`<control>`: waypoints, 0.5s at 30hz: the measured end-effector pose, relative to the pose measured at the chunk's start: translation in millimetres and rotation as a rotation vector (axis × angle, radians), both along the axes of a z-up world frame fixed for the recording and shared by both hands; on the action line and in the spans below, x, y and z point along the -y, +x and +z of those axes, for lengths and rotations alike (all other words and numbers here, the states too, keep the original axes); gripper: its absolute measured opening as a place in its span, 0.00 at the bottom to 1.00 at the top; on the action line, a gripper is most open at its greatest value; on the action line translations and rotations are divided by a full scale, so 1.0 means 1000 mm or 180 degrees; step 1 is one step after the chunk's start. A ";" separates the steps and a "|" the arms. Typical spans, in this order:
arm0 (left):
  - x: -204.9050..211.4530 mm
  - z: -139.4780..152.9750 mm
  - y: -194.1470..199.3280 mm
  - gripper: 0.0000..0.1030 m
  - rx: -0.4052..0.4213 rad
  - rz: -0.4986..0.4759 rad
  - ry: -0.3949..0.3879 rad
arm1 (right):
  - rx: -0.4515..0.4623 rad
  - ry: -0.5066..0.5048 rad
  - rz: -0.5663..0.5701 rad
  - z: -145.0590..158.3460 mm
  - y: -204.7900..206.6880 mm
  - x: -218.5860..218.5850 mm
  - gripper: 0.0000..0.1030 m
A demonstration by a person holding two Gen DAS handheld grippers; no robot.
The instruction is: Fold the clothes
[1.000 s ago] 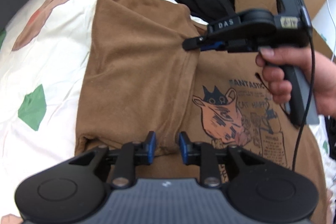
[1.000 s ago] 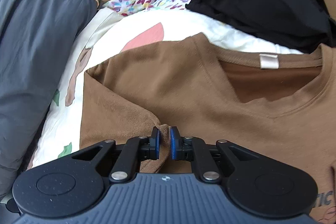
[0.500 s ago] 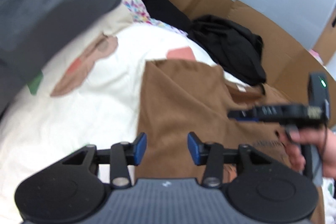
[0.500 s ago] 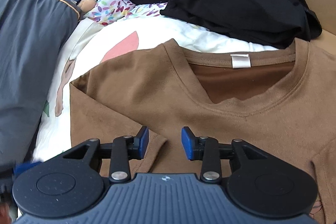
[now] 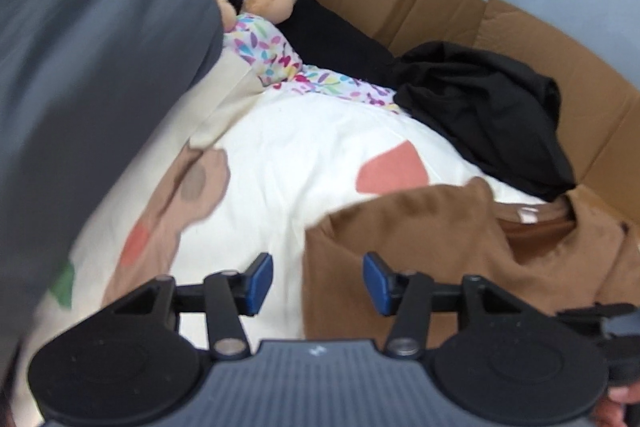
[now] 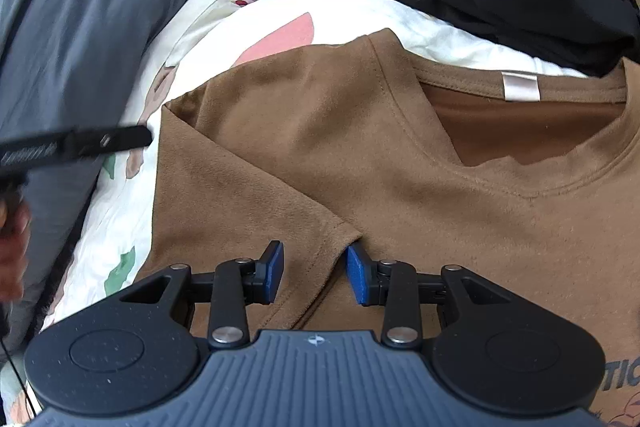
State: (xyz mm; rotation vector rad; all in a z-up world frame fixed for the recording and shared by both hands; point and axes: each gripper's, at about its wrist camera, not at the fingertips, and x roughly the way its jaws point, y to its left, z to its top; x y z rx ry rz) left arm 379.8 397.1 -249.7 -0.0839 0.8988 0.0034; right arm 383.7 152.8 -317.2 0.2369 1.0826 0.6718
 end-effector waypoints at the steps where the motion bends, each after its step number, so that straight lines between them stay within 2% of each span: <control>1: -0.001 0.000 0.005 0.51 -0.0008 -0.0016 0.0028 | -0.0003 0.0016 -0.0016 -0.001 0.000 0.001 0.37; 5: -0.002 -0.003 0.019 0.44 -0.0126 -0.0152 0.0156 | -0.0012 0.0075 -0.0074 -0.005 0.002 0.007 0.37; 8: -0.006 -0.002 0.026 0.32 -0.0193 -0.0177 0.0000 | -0.0038 0.0112 -0.0110 -0.007 0.003 0.008 0.36; 10: -0.003 -0.004 0.032 0.24 -0.0287 -0.0248 0.0022 | -0.0048 0.0130 -0.0108 -0.007 0.004 0.007 0.24; 15: 0.003 -0.010 0.041 0.11 -0.0434 -0.0306 0.0054 | -0.0052 0.0112 -0.0069 -0.006 0.005 0.008 0.16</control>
